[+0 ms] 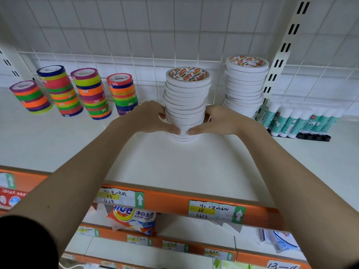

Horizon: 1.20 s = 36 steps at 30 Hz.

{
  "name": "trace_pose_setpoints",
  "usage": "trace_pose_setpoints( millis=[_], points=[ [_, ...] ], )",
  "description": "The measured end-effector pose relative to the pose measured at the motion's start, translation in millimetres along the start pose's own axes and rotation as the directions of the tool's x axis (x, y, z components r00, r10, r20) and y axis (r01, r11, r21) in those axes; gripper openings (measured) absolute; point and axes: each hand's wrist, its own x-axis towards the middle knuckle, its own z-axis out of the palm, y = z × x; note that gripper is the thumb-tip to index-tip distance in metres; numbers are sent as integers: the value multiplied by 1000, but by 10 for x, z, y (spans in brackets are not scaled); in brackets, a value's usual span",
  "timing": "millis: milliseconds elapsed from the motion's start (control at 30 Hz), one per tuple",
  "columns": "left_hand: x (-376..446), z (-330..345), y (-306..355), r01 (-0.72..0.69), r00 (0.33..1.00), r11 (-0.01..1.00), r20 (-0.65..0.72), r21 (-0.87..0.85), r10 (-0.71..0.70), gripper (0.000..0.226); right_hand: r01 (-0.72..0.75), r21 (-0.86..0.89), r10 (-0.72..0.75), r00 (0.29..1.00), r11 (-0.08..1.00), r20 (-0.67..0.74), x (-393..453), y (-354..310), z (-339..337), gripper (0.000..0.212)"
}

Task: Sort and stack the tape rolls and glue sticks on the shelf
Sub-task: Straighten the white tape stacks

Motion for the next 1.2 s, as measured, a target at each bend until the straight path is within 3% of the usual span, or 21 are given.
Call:
trace_pose_setpoints(
  millis=[100,300,567,700,833,1200],
  points=[
    [8,-12,24,-1,1000,1000,13,-6,1,69,-25,7,25,999,1000,46,35,-21,-33,57],
    [51,-34,9,18,999,1000,36,18,-19,75,-81,-63,86,993,995,82,141,-53,-105,78],
    [-9,-95,21,6,999,998,36,64,-8,75,-73,-59,80,990,996,117,74,-30,-129,61],
    [-22,-211,25,-10,1000,995,0,99,10,68,-98,-93,102,994,991,44,44,5,-251,52],
    [-18,-259,84,-21,1000,986,27,163,16,68,-66,-130,73,996,989,42,49,-46,-272,48],
    [30,-266,72,-24,998,991,58,131,17,74,-85,-176,87,996,981,5,47,-133,-241,42]
  ],
)
